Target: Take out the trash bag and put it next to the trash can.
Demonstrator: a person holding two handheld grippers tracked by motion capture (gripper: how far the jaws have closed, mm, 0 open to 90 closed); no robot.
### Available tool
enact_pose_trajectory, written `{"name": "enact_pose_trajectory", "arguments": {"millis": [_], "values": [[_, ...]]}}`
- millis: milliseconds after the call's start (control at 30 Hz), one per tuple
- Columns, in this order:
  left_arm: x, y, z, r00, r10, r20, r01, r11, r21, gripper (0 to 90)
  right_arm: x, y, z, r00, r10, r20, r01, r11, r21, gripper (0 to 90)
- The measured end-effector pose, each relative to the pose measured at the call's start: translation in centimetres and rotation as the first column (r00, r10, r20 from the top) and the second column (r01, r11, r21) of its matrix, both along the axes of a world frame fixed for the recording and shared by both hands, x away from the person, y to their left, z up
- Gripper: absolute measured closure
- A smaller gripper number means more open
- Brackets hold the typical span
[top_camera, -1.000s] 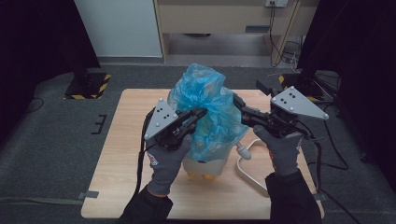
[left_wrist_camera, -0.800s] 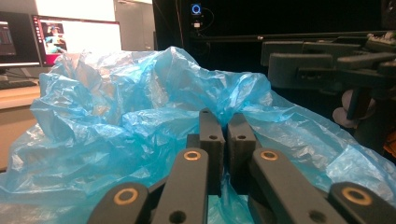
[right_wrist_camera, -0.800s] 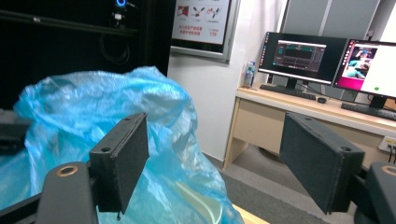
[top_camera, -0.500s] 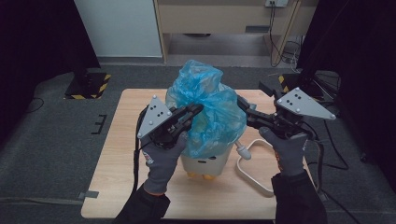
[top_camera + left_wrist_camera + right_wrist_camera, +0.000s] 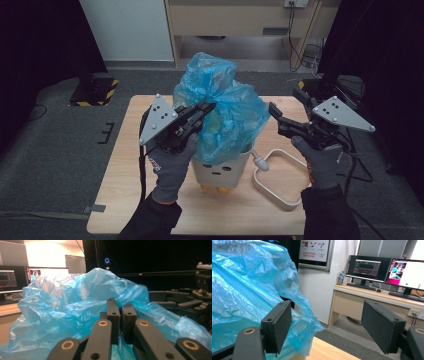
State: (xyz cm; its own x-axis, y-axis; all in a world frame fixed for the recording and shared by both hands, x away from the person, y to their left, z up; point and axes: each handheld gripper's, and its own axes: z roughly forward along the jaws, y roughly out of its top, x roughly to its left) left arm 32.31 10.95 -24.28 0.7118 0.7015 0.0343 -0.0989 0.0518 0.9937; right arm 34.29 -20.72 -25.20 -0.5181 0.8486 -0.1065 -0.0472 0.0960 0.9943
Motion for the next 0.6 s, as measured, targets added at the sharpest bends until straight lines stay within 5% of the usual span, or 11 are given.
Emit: {"name": "enact_pose_trajectory", "arguments": {"millis": [167, 600], "values": [[0.3, -0.4, -0.2, 1.0000, 0.000, -0.006, 0.000, 1.0000, 0.005, 87.4, -0.2, -1.0, -0.2, 0.9998, 0.010, 0.018, -0.011, 0.998, 0.058, 22.8], [0.5, -1.6, -0.7, 0.9998, -0.004, -0.018, 0.005, 0.9991, 0.043, 87.5, -0.5, -1.9, 0.0, 0.9990, -0.012, 0.043, 0.009, 0.997, 0.082, 20.1]]}}
